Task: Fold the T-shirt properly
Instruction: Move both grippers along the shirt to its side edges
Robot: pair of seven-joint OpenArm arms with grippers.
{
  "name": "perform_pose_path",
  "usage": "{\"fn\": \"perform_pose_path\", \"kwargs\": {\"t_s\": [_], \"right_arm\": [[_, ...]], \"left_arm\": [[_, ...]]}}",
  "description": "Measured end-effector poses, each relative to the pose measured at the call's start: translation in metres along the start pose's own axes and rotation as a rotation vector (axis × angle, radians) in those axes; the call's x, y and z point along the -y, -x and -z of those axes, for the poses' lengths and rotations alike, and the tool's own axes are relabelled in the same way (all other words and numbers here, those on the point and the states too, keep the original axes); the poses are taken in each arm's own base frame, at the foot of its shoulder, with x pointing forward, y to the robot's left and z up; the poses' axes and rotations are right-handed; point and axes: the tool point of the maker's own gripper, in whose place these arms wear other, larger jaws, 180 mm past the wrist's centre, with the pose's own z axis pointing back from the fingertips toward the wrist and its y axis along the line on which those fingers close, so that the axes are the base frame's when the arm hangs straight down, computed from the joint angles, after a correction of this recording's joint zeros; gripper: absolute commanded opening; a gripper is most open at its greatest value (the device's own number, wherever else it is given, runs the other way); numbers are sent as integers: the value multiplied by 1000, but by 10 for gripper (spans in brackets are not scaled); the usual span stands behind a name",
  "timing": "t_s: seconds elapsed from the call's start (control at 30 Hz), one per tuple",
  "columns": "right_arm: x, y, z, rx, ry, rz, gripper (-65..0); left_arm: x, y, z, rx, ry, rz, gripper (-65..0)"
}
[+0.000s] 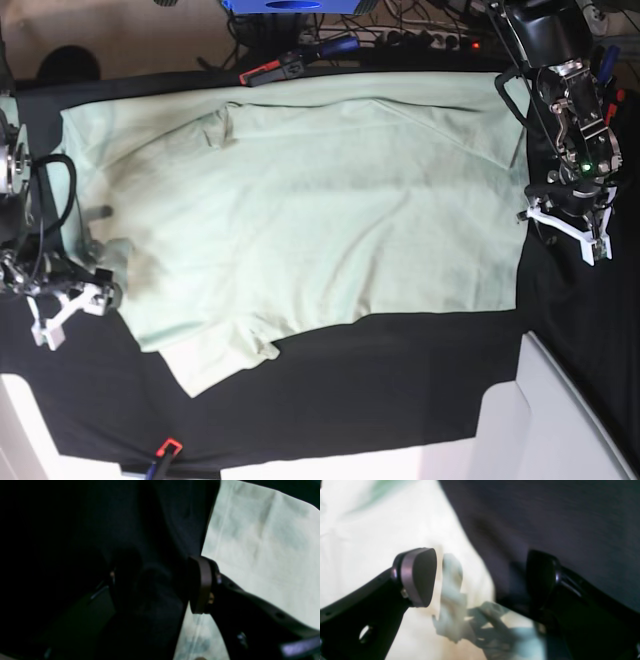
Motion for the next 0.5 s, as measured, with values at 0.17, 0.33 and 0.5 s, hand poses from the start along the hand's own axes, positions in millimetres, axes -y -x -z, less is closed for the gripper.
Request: {"fn": "perform_pose_path", "kwargs": {"t_s": [0.17,0.33,0.5], "right_arm": [[-33,5,14,7,-62,-1,-113],[-43,6,17,6,-79,-2,-116],[-43,8,18,-2,-77,-2,-312]], "left_arm": [[0,0,0,1,0,-1,-301],[0,0,0,0,0,0,-301],[0,1,0,-2,-1,1,-299]]}}
